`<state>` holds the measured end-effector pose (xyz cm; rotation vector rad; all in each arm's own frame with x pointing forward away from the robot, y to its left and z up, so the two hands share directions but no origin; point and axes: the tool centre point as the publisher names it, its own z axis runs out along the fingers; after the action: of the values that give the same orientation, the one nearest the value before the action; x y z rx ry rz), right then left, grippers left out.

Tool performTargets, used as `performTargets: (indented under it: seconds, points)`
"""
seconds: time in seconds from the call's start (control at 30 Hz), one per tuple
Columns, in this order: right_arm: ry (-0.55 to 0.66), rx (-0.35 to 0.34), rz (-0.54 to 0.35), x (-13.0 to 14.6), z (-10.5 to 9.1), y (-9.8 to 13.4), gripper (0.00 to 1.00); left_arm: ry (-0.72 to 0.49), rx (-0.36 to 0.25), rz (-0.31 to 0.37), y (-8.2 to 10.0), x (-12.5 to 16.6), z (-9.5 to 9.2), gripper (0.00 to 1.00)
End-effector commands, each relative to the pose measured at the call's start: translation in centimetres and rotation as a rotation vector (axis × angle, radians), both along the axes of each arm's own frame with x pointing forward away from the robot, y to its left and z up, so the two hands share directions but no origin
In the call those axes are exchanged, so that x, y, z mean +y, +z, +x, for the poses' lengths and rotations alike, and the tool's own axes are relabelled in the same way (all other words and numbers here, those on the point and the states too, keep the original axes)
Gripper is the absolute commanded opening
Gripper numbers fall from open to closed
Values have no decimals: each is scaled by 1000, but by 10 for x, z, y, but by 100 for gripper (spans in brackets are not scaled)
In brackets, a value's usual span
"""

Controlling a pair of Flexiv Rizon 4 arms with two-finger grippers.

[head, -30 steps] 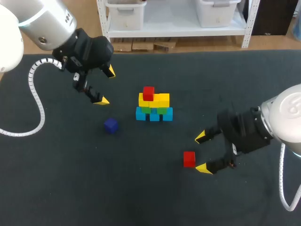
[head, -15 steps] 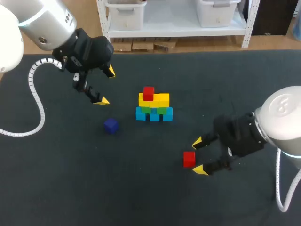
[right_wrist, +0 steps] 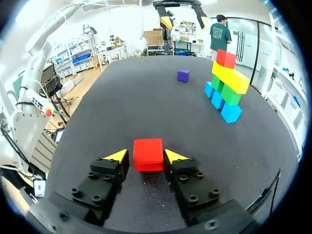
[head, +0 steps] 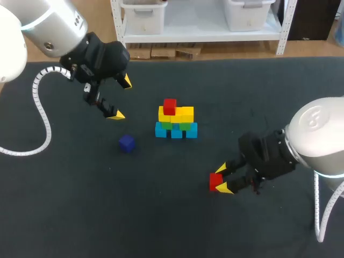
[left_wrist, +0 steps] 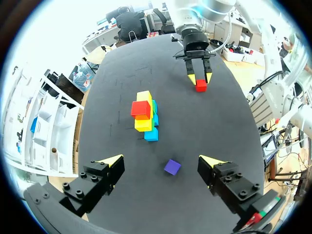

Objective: Place the blue cubes, place green cubes on the blue cubes, place the yellow cubes on the green cubes, then place the red cubes on the yellow cubes, and place purple cube on the red cubes.

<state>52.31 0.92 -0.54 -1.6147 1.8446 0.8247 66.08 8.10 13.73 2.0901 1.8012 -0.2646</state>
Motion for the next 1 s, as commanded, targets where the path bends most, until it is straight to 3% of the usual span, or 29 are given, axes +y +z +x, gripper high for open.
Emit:
performTargets:
  seconds: [0.03, 0.07, 0.1, 0.4, 0.47, 0.73, 1.0]
  points:
    - [2, 2, 4, 1, 3, -3, 14, -3, -2, -5, -1, 2, 0, 100]
    - [1, 2, 3, 1, 3, -3, 4, -3, -2, -5, -1, 2, 0, 100]
    - [0, 1, 2, 1, 4, -2, 0, -3, -2, -5, -1, 2, 0, 100]
    - [-13, -10, -19, -5, 14, 19, 0, -3, -2, -5, -1, 2, 0, 100]
    - [-19, 28, -10, -10, 22, 24, 0, -3, -2, -5, -1, 2, 0, 100]
    - [-39, 67, -10, -18, 55, 49, 0, -3, -2, -5, -1, 2, 0, 100]
    - [-8, 22, 6, -8, 87, 69, 0, -3, -2, -5, -1, 2, 0, 100]
